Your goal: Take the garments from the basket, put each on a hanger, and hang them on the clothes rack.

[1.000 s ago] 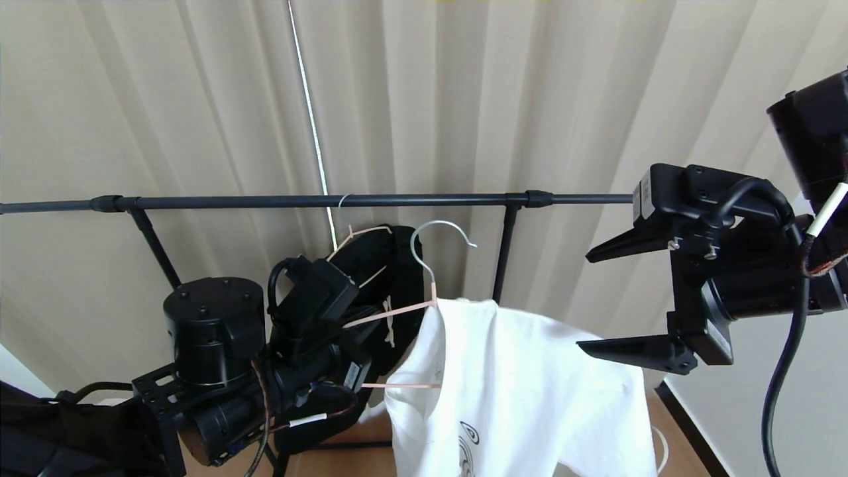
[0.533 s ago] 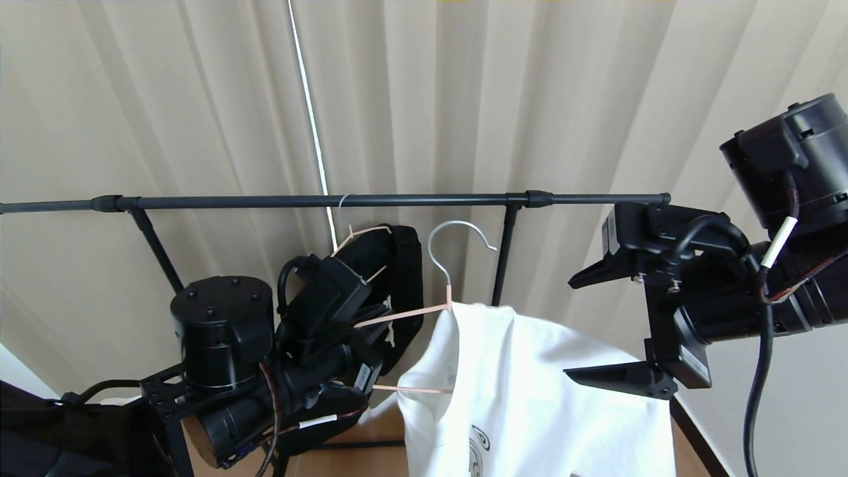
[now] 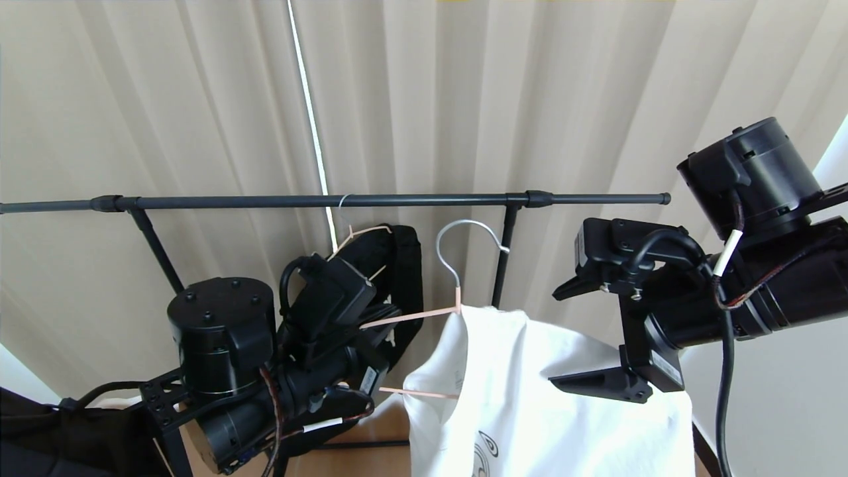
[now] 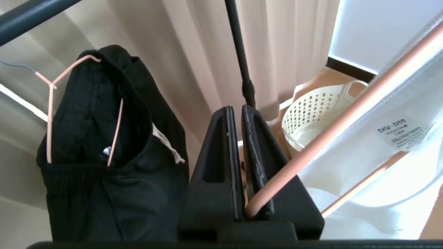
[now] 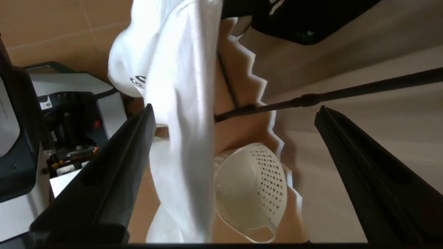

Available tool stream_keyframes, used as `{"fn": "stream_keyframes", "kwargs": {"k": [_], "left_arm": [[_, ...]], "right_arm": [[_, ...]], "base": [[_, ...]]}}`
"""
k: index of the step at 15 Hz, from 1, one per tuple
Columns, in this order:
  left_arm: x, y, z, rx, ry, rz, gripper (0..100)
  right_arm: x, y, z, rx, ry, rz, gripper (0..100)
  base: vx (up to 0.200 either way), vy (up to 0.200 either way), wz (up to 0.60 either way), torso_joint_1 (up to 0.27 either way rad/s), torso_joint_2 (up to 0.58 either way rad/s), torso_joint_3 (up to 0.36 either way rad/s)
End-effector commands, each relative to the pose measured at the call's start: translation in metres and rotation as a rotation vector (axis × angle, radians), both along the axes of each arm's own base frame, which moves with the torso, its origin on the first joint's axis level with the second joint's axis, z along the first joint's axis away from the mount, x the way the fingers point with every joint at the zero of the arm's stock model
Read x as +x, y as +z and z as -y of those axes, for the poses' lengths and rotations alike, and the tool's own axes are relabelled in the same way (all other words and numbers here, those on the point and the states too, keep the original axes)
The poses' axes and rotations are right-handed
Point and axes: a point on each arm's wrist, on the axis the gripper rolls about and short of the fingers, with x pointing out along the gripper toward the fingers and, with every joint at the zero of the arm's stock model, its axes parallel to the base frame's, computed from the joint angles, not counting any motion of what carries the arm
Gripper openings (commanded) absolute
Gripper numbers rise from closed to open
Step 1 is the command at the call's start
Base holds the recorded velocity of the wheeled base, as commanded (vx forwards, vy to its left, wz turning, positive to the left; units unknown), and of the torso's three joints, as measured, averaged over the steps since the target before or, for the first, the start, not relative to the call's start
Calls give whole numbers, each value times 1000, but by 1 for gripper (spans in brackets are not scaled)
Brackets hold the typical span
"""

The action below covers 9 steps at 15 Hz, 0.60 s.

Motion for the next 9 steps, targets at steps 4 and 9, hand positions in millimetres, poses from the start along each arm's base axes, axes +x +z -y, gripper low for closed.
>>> {"fn": "stream_keyframes", "kwargs": {"k": [4, 9], "left_arm": [[-2, 2, 1, -4, -7, 5, 0], [-5, 4, 1, -9, -14, 11, 0]], "right_arm": [[7, -5, -4, 2, 2, 1, 100], [8, -3, -4, 10, -2, 12, 100]], "base": [[0, 0, 0, 0, 0, 0], [0, 0, 0, 0, 0, 0]]}}
